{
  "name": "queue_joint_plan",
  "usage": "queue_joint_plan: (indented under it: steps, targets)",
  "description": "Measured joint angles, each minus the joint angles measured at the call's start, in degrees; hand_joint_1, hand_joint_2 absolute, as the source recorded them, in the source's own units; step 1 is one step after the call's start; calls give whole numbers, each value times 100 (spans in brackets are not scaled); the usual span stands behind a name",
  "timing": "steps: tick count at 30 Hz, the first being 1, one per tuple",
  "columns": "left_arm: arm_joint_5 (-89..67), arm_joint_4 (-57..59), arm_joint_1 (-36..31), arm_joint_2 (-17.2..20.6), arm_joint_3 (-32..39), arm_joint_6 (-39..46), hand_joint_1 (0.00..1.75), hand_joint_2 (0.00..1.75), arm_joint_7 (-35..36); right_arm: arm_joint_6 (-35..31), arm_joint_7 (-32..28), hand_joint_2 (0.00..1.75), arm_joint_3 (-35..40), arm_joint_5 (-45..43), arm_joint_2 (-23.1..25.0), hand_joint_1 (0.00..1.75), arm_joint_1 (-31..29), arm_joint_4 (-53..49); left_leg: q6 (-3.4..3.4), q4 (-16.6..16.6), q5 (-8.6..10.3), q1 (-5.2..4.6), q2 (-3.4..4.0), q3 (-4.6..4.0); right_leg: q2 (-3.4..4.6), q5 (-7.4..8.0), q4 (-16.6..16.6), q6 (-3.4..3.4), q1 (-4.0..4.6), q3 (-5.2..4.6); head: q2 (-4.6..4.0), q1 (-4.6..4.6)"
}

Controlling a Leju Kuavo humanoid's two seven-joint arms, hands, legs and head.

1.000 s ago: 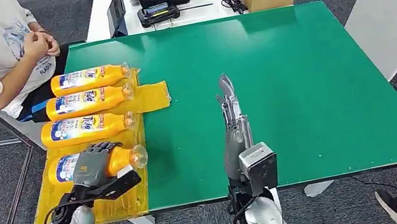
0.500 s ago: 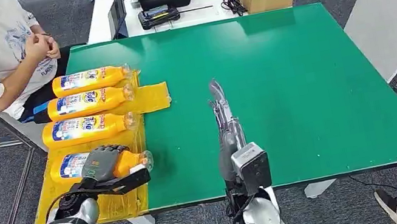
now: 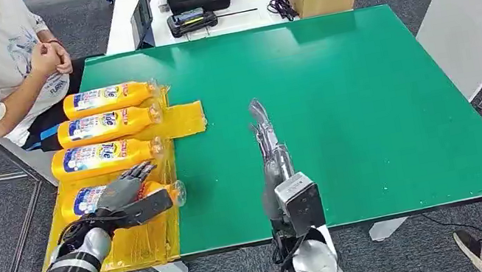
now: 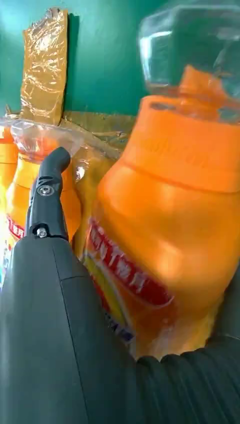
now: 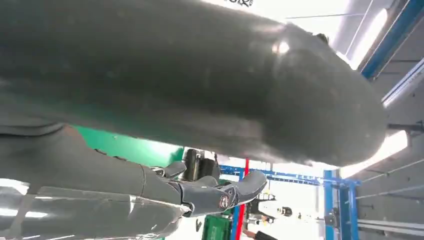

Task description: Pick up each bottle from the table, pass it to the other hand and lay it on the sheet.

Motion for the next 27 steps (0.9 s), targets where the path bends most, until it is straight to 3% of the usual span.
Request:
queue_joint_plan:
  steps: [16,22,26,27]
  targets:
    - [2689,26,41,83,831,-2181,0,0,-581,-7,-2,0,11,-92,55,0,-226,516,-1,-2,-2,-1,-22,41,-2,-12,-2,5,-2,56,0,2]
    - [3108,-44,181,28,1008,-2214,0,0,-715,-37,-9,0,26,-105,57,0,-252,634,-1,-1,-3,-2,-29,41,-3,-16,-1,12,-2,56,0,2]
    - [3418,-379,481,-166,1021,-1030,0,0,-1272,-136,-46,0,31,-116,57,0,-256,673,0,0,-2,-2,-26,36,-2,-15,-2,12,-2,40,0,0]
    - [3531,-545,589,-251,1029,-581,0,175,-1363,-164,-55,0,31,-109,57,0,-252,673,0,1,-1,-2,-26,30,-2,-15,-2,12,-2,34,0,2]
